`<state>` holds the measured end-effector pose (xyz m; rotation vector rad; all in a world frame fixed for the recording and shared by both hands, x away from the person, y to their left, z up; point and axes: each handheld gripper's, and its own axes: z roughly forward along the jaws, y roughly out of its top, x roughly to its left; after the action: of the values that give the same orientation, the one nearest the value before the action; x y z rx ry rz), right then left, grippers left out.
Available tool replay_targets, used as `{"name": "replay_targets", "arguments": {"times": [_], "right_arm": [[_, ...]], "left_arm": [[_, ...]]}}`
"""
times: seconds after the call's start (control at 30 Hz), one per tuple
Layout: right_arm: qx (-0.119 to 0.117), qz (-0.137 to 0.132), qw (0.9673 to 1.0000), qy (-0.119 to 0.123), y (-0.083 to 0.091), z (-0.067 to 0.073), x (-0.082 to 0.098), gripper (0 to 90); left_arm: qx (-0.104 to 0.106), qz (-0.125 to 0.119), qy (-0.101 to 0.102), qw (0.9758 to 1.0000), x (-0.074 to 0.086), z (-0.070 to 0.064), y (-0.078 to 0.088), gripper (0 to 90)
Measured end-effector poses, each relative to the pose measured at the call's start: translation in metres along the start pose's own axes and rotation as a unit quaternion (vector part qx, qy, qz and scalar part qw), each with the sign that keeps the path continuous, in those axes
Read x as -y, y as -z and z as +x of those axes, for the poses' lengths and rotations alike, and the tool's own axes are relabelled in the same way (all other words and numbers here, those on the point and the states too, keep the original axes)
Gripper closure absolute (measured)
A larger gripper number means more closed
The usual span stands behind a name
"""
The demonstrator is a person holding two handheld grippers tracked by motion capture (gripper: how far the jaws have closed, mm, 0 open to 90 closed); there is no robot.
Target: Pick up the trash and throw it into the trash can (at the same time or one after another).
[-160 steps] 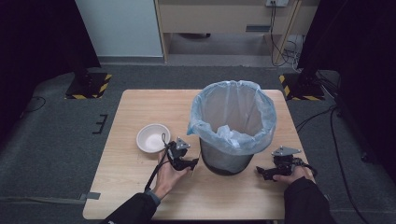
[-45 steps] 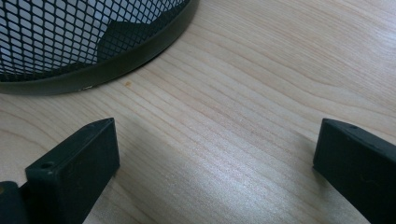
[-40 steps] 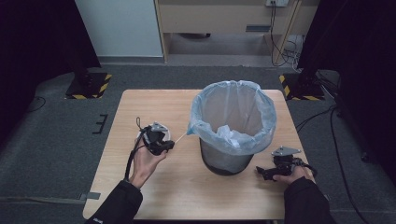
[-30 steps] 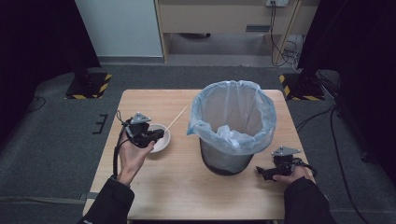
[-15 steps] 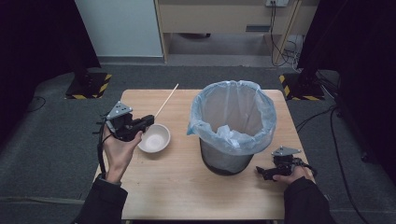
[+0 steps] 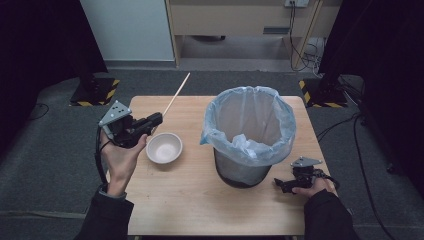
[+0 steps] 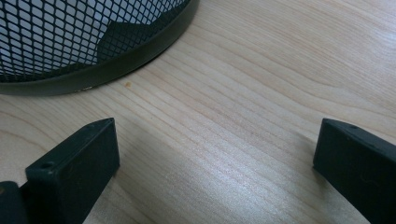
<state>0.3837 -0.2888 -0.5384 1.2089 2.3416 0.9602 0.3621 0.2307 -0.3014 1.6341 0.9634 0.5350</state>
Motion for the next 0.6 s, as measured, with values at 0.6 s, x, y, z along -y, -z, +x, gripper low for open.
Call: {"name": "replay_targets", "arguments": {"times": [0.6], "right_arm": [[0.0, -0.001, 1.0, -0.001, 0.0, 0.0, 0.0, 0.5]], "left_arm": [[0.025, -0.042, -0.011, 0.9987, -0.028, -0.021, -0.004, 85.6]]}}
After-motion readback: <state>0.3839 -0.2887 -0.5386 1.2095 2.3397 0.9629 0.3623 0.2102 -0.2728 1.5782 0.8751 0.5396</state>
